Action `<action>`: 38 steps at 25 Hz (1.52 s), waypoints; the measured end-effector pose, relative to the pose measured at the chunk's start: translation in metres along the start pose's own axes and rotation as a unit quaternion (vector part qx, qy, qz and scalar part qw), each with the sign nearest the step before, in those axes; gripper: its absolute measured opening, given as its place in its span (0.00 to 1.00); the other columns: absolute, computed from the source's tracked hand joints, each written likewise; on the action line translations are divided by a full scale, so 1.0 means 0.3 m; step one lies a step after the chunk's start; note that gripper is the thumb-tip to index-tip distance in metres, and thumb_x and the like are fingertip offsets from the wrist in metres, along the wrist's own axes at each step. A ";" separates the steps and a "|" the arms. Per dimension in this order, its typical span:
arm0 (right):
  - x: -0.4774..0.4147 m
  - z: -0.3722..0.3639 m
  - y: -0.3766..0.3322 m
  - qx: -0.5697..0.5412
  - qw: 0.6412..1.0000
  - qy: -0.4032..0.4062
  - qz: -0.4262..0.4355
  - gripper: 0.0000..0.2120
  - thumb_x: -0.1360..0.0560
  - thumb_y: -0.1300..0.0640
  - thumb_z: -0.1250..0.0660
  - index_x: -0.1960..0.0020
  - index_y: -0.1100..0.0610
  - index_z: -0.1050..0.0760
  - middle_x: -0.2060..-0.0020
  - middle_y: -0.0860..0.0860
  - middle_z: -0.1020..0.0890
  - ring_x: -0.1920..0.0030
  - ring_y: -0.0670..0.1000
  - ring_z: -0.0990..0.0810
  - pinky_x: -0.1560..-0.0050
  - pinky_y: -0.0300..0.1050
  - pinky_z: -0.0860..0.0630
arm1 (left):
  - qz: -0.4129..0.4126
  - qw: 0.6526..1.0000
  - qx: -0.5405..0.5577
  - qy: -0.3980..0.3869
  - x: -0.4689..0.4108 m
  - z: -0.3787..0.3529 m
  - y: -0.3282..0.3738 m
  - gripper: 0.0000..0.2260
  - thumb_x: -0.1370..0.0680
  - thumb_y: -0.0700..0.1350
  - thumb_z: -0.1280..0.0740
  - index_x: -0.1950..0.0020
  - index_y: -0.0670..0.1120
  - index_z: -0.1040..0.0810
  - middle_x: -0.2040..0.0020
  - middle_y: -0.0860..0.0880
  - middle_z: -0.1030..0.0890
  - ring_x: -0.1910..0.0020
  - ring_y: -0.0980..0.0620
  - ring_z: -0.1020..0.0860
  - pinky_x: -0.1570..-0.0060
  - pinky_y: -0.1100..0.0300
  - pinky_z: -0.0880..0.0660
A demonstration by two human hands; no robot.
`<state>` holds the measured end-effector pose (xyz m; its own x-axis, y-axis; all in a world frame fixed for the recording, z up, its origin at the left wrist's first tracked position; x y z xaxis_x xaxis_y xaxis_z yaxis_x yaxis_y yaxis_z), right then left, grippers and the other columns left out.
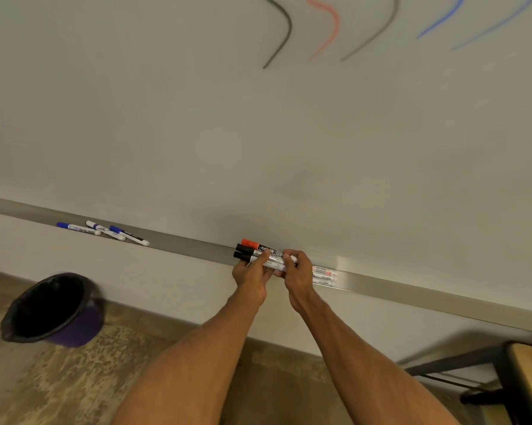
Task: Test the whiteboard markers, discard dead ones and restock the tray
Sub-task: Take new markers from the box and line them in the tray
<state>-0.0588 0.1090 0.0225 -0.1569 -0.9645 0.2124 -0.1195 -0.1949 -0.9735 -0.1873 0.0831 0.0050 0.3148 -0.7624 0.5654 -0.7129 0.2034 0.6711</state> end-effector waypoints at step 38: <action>-0.165 0.787 0.019 0.318 0.932 0.164 -0.063 0.12 0.21 0.62 0.48 0.38 0.61 0.36 0.42 0.63 0.28 0.41 0.61 0.31 0.39 0.58 0.30 | -0.336 0.445 -0.795 -0.240 0.206 -0.519 -0.679 0.33 0.18 0.47 0.42 0.23 0.44 0.62 0.22 0.46 0.62 0.23 0.48 0.62 0.26 0.54 0.63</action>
<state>0.1796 0.1136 -0.0136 -0.4848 -0.8410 0.2404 0.4310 -0.4688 -0.7710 0.0749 0.0902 -0.0220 -0.3198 -0.9449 0.0696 0.9046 -0.2826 0.3189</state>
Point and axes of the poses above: each hand's wrist, its own x-axis away from the middle knuckle, its own z-axis out of the back of the hand, y = z × x, the point moved 9 cm from there along -x, towards the middle knuckle
